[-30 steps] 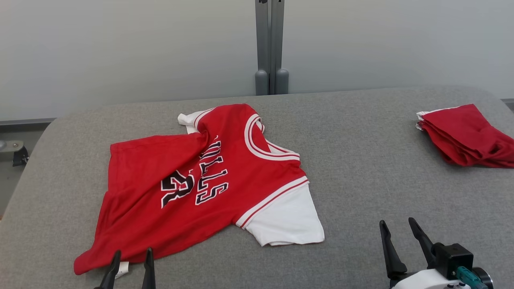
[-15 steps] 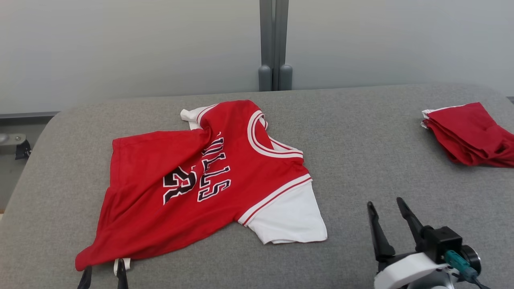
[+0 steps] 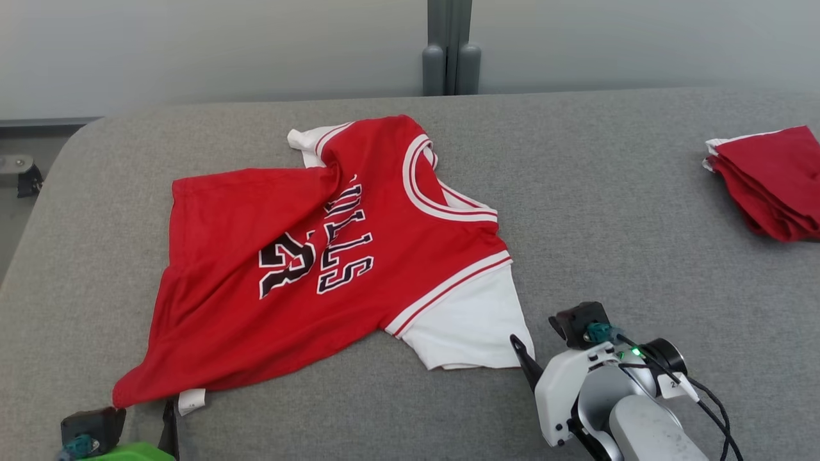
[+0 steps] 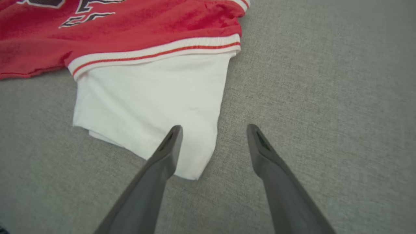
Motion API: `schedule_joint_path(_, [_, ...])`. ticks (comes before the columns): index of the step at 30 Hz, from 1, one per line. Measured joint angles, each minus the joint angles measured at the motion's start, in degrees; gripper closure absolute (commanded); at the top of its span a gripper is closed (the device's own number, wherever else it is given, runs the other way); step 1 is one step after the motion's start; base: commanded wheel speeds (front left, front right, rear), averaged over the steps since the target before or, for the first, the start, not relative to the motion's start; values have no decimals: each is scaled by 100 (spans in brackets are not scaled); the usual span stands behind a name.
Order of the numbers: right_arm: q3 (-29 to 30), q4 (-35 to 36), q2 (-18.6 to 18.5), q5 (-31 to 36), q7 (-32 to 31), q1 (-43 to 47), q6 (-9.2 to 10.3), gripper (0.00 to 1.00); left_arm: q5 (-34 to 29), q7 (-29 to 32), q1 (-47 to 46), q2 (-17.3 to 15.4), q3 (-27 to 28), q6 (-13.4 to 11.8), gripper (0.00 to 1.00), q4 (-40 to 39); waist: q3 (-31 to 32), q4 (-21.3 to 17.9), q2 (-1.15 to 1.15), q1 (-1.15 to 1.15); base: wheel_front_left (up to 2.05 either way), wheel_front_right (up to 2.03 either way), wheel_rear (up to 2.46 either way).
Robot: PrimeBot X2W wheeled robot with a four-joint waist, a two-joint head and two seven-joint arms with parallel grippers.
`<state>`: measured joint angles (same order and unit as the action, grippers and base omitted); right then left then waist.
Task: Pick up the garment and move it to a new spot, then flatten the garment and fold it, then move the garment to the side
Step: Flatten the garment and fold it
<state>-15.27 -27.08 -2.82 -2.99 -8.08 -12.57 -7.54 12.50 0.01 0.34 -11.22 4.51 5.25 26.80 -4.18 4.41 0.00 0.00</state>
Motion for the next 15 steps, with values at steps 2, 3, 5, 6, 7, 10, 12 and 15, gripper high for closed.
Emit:
schedule_joint_path(2, [16,-20,1,-23,-115,-70,0,0,3,0,-138,-38,-14,7,0,105,-94,35,0,0,0,0,0])
schedule_joint_path(3, [13,-33,1,-14,-188,-92,0,0,7,-1,-204,-44,-23,7,0,155,-142,54,0,0,0,0,0])
schedule_joint_path(5, [-25,-42,0,-31,-265,-102,0,0,8,-8,-314,-54,-30,-2,0,255,-218,91,0,0,0,0,0])
schedule_joint_path(6, [-35,-41,1,-43,-287,-104,0,0,7,-8,-360,-76,-34,-25,0,315,-251,109,0,0,0,0,0])
schedule_joint_path(7, [-52,-40,1,-43,-303,-109,0,0,7,-9,-392,-103,-33,-26,0,358,-280,126,0,0,0,0,0])
schedule_joint_path(10, [-100,-21,1,-83,-327,-116,1,0,15,-58,-453,-129,-62,-16,0,457,-336,151,0,0,0,0,0])
schedule_joint_path(12, [-116,-12,1,-91,-333,-116,0,0,69,-85,-485,-130,-101,30,0,472,-352,154,0,0,0,0,0])
schedule_joint_path(15, [-137,-3,1,-105,-344,-116,1,0,85,-134,-579,-164,-160,57,0,500,-394,157,0,0,0,0,0])
